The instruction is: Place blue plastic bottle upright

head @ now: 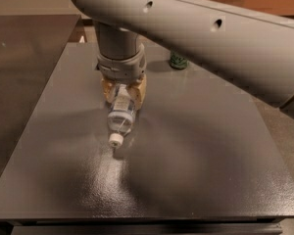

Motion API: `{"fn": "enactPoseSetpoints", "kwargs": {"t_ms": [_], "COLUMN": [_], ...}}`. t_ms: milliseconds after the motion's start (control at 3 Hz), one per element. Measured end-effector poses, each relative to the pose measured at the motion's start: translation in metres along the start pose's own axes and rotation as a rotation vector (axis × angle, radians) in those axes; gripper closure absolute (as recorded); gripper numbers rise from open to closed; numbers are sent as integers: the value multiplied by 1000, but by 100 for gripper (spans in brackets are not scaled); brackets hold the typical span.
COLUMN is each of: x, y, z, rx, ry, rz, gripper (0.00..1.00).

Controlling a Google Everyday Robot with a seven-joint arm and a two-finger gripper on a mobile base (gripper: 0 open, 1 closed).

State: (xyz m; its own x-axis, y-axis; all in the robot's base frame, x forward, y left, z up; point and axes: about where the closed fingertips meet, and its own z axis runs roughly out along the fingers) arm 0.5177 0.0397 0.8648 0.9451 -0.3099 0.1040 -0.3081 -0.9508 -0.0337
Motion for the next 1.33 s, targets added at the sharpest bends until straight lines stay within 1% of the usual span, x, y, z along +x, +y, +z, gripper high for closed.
{"fn": "enactPoseSetpoints", "kwargs": {"t_ms": [333,667,1000,1333], "x": [-2,-11,-21,-32], "y": [-2,-11,-22,-26], "z": [-6,-24,-44,-62], "rx": [1,33,71,132], "ry": [-25,-80,-162,-271], "rz": [47,132,266,446], "gripper": [100,100,100,100]}}
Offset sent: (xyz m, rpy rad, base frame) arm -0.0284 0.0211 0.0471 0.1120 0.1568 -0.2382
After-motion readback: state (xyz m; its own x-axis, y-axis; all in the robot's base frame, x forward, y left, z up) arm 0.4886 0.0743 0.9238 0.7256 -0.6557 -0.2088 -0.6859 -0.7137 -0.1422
